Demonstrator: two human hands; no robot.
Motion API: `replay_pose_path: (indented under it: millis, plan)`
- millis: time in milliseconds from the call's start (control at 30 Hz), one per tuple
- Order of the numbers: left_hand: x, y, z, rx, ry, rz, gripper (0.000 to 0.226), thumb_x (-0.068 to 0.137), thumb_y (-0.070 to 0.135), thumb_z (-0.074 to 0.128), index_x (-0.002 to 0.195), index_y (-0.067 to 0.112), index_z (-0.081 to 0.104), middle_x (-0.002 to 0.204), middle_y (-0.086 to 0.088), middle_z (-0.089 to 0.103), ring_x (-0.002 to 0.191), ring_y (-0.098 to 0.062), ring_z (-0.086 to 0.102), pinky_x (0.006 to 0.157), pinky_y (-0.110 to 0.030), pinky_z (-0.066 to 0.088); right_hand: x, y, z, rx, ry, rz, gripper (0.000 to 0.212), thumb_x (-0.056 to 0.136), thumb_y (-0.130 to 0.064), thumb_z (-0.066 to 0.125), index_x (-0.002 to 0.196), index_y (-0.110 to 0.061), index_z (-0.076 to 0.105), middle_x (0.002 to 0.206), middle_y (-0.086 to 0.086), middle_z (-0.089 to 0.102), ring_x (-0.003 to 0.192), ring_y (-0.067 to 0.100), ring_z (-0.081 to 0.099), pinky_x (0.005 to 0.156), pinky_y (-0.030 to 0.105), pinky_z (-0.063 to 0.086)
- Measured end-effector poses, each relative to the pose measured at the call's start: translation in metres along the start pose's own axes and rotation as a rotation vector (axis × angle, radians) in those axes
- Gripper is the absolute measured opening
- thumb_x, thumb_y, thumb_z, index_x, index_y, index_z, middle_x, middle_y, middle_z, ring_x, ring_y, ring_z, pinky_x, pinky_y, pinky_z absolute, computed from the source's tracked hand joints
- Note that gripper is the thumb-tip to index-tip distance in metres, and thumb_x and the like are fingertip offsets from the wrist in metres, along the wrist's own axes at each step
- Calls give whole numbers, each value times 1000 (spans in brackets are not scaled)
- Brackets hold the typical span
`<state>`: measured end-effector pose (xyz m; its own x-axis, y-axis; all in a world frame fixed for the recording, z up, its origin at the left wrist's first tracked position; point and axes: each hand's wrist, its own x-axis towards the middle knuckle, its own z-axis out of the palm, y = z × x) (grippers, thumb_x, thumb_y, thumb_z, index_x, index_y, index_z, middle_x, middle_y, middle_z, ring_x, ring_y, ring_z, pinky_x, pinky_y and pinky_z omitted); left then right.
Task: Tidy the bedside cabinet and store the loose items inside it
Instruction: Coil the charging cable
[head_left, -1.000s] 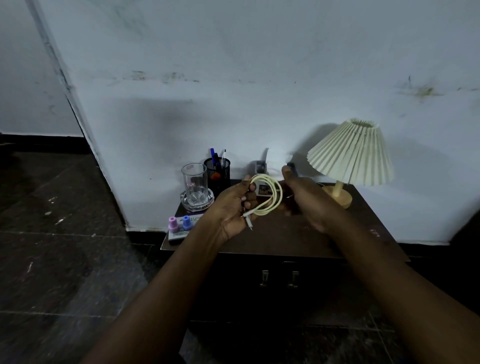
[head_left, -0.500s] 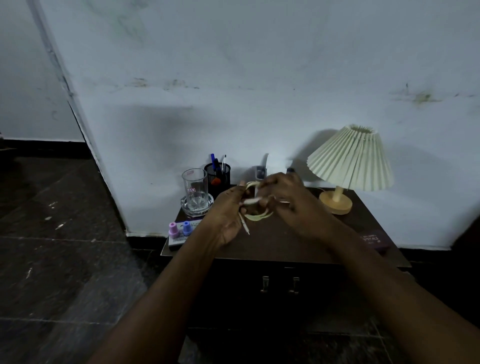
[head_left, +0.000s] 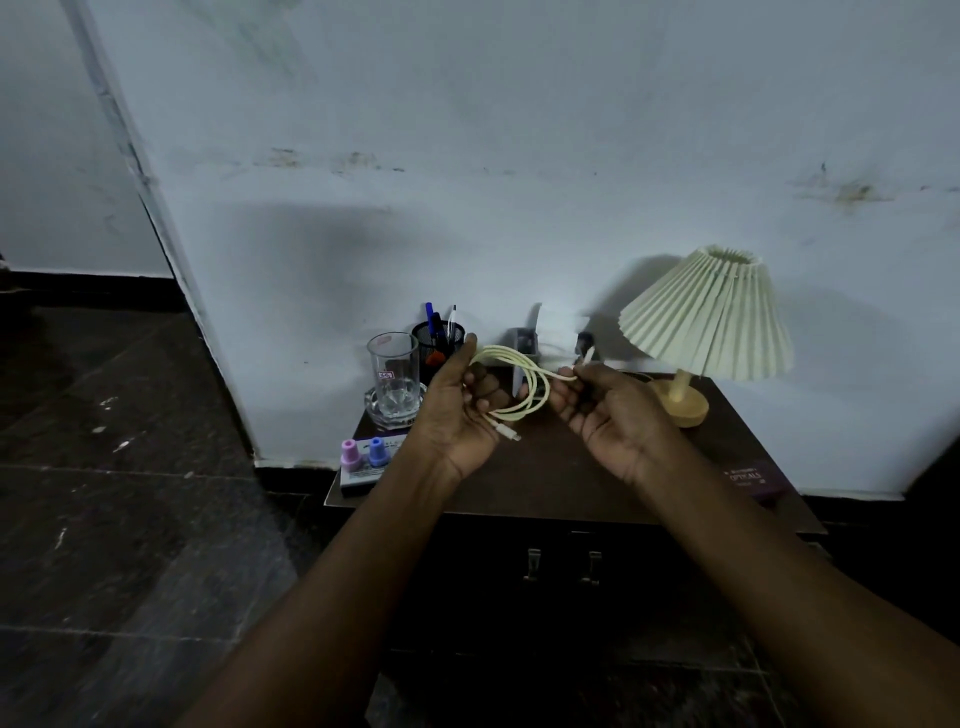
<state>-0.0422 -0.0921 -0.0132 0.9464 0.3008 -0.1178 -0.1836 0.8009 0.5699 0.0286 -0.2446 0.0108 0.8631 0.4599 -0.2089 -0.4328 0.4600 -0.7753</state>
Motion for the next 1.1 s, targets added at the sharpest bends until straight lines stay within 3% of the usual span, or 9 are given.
replay_pose_path:
  millis: [133,267,400,500,700,833,933,1000,1100]
  plan:
    - [-3,-2,-1,48,-47,-51,52,97,37,66,53,20,42,43,4,30,39,-9,27,96,-34,41,1,6,-5,-267,19,-122,11,100,3,56,106,-6,57,79,16,69,57,19,68,56,33,61]
    - [-4,1,3,54,-13,-26,57,101,39,62,50,20,43,43,6,29,38,-8,28,71,-24,38,-1,8,-12,-730,-143,-415,16,101,0,56,95,4,70,71,10,70,62,21,65,61,33,58]
    - [-3,3,4,57,21,-47,47,101,41,60,64,19,44,46,7,31,41,-8,30,53,-19,35,-4,7,-13,-618,-379,-355,21,94,9,62,101,-5,75,90,12,75,83,23,70,77,35,62]
    - [-3,2,6,99,24,-44,48,102,41,58,62,17,49,49,7,33,42,-7,32,45,-19,41,-3,9,-12,-589,-365,-432,24,91,7,67,101,-12,77,91,9,76,85,23,68,82,37,58]
    - [2,-2,0,234,32,-31,49,98,46,63,57,19,62,56,4,42,54,-8,35,67,-26,38,1,10,-3,-203,-293,-207,14,96,-6,61,99,-3,74,94,10,77,86,20,71,75,30,61]
    - [3,-9,2,281,0,-44,43,98,46,64,85,8,78,81,-7,67,67,-14,50,70,-27,46,1,10,-2,-137,-230,-69,12,98,7,54,100,2,66,88,18,75,74,23,72,62,30,63]
    - [3,-12,4,301,49,-57,46,101,45,59,96,2,75,92,-15,72,69,-21,64,67,-33,59,1,10,-3,-309,-251,10,17,96,7,53,104,-1,67,88,18,72,71,24,69,61,33,60]
    - [5,-11,2,224,56,-79,53,99,48,60,111,-2,70,100,-20,74,79,-26,68,95,-44,55,1,8,-5,-480,-256,52,26,95,-2,50,103,-8,74,93,13,74,76,22,68,67,33,52]
    - [3,-8,4,201,102,-45,48,100,47,58,96,0,69,70,-10,72,65,-20,66,101,-48,52,0,4,-9,-512,-356,121,34,98,-26,44,101,-13,76,97,10,73,82,20,64,72,37,41]
